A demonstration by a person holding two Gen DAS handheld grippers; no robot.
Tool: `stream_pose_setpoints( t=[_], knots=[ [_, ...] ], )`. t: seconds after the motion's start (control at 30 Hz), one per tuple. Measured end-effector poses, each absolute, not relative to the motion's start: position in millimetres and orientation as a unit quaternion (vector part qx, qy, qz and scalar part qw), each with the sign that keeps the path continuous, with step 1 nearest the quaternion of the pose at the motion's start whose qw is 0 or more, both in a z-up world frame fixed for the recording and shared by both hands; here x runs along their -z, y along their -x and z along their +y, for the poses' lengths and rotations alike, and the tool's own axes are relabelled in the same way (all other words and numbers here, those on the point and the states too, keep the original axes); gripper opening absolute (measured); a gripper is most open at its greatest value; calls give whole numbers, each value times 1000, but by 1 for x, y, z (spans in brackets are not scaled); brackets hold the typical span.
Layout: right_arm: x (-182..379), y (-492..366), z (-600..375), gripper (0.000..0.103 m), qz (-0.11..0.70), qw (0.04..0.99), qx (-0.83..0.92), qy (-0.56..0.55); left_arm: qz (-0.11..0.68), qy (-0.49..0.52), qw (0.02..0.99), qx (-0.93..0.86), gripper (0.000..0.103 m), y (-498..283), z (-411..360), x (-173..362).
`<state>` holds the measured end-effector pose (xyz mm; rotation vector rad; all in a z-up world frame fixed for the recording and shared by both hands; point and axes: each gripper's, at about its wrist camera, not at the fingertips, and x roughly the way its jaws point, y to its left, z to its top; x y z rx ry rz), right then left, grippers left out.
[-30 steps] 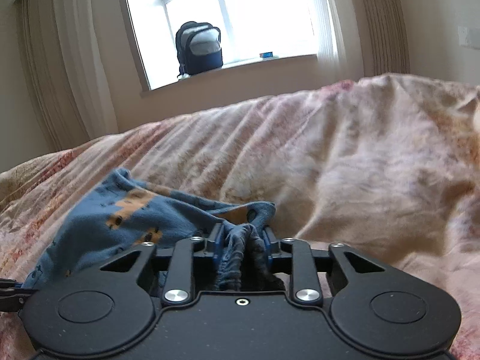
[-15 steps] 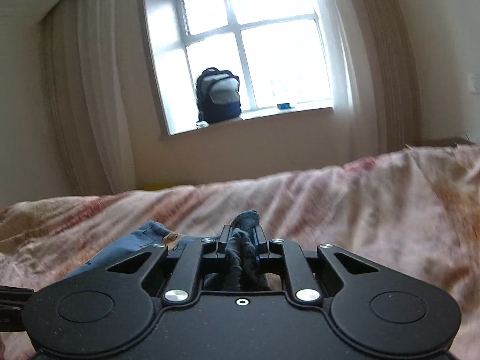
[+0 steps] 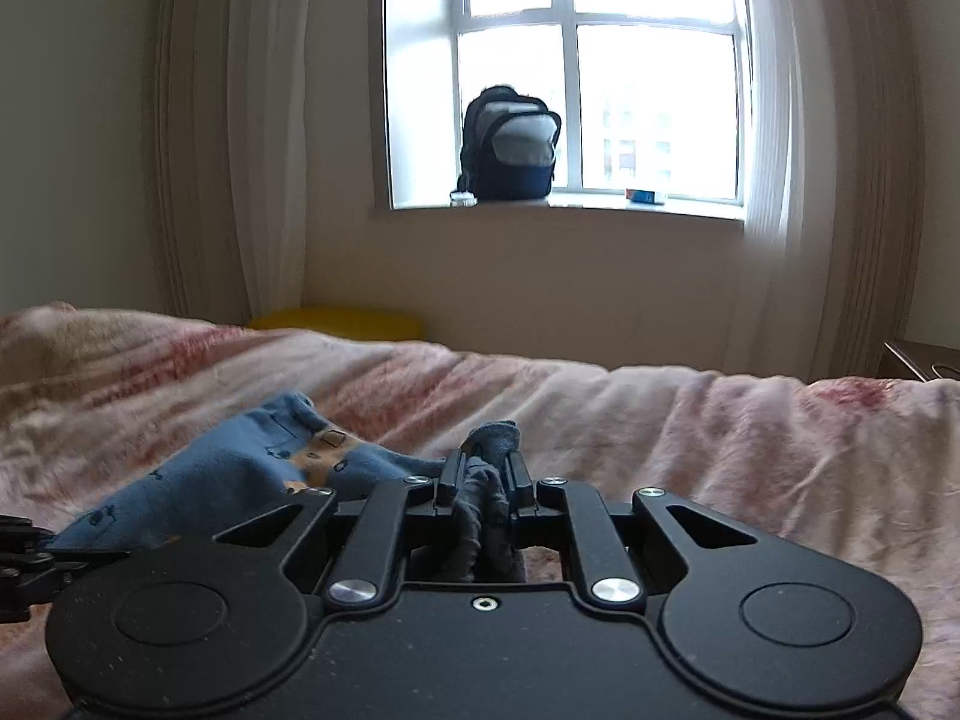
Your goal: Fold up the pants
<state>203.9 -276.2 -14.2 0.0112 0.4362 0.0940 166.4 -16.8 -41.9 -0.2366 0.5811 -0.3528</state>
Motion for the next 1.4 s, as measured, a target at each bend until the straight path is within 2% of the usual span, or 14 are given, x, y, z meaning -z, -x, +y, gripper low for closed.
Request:
stream_pose_setpoints(
  t=[0.33, 0.43, 0.53, 0.6, 0.63, 0.67, 0.7, 0.73, 0.77, 0.8, 0.87, 0.9, 0.93, 1.4],
  knots=[
    [24, -213, -279, 13, 233, 972, -30, -7, 295, 122, 932, 174, 19, -163, -17, 44],
    [25, -214, -279, 15, 236, 971, -29, -6, 307, 129, 927, 172, 23, -166, -16, 46],
    [24, -213, -279, 22, 240, 971, -19, -3, 316, 135, 925, 165, 32, -165, -16, 47],
    [23, -210, -280, 37, 236, 972, -15, -3, 316, 134, 925, 161, 38, -163, -16, 44],
    [22, -208, -280, 42, 232, 973, -10, -1, 315, 133, 927, 157, 47, -161, -15, 42],
    [20, -205, -280, 50, 229, 973, -6, -1, 313, 133, 928, 154, 63, -158, -14, 39],
    [18, -200, -280, 59, 226, 974, -4, -4, 310, 134, 929, 151, 71, -155, -13, 35],
    [16, -196, -280, 63, 225, 974, 1, -7, 304, 136, 931, 145, 84, -150, -11, 31],
    [13, -189, -279, 71, 222, 975, 5, -11, 297, 137, 934, 141, 90, -144, -9, 26],
    [10, -182, -277, 81, 217, 976, 7, -14, 290, 135, 937, 137, 92, -137, -7, 20],
    [4, -163, -272, 93, 204, 979, 11, -14, 283, 126, 942, 131, 103, -127, -4, 10],
    [0, -152, -269, 101, 197, 980, 10, -15, 281, 120, 944, 125, 102, -122, -3, 5],
    [-3, -141, -265, 103, 190, 982, 9, -18, 279, 112, 946, 117, 102, -117, -3, 1],
    [-26, -13, -218, 102, 167, 986, 21, 0, 283, 31, 957, 55, 103, -34, -4, -18]
  ],
)
